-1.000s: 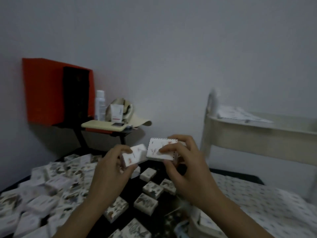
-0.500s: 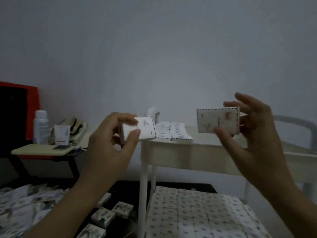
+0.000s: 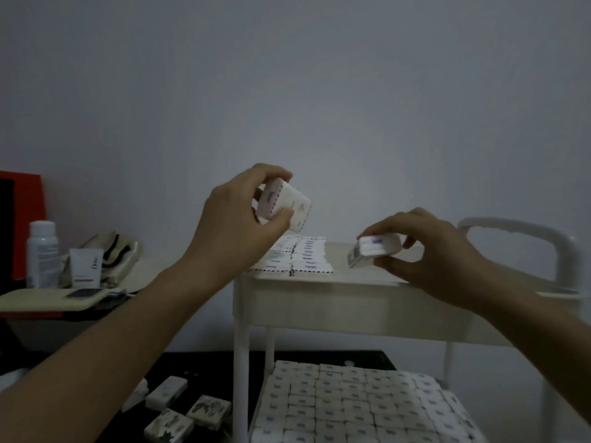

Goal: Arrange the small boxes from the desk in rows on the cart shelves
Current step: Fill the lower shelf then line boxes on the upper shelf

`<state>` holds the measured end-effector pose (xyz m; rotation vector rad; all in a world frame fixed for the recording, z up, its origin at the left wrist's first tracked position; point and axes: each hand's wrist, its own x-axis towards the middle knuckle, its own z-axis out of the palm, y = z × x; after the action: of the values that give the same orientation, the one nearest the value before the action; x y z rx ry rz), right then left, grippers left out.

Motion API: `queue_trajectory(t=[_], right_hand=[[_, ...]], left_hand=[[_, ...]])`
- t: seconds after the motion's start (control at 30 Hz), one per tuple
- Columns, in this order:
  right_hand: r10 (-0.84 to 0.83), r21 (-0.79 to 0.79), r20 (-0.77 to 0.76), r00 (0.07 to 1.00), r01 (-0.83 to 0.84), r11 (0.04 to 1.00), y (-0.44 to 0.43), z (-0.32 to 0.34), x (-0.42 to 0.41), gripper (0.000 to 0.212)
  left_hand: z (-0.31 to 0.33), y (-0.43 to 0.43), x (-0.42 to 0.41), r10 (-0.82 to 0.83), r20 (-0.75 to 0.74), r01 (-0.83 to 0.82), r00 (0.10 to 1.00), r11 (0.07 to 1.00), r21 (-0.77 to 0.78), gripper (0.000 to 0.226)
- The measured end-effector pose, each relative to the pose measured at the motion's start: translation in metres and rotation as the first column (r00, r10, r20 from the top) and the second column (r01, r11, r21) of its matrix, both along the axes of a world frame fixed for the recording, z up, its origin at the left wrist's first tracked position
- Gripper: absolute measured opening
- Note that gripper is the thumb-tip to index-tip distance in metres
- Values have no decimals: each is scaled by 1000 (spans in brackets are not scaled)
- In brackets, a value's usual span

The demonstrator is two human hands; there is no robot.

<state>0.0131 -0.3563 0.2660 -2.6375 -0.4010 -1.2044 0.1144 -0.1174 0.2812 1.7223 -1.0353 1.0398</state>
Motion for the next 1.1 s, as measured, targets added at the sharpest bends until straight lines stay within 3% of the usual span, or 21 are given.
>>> queue_trajectory(t=[0.23, 0.4, 0.5, 0.63, 0.83, 0.93, 1.1], right_hand=[[-25, -45, -135, 991, 19, 999, 2, 9, 10, 41], [32, 100, -229, 973, -9, 995, -4, 6, 10, 32], [81, 200, -267, 960, -27, 979, -7, 6, 9, 34], [117, 274, -307, 944, -30, 961, -5, 6, 7, 28], [87, 260, -355, 931, 9, 966, 0, 7, 6, 13], [92, 219, -377, 922, -7, 976, 2, 9, 4, 15], [217, 313, -470, 856, -68, 947, 4, 12, 0, 24]], left_hand=[[33, -47, 19, -38, -124, 64, 992, 976, 210, 47], [14, -69, 36, -128, -259, 179, 957, 966, 185, 58], [3, -69, 42, -170, -320, 211, 932, 972, 99, 48], [4, -66, 43, -203, -305, 243, 930, 965, 99, 29], [3, -63, 39, -241, -310, 292, 920, 948, 129, 29], [3, -63, 38, -256, -303, 312, 918, 938, 153, 29], [2, -63, 33, -252, -250, 304, 935, 932, 197, 30]])
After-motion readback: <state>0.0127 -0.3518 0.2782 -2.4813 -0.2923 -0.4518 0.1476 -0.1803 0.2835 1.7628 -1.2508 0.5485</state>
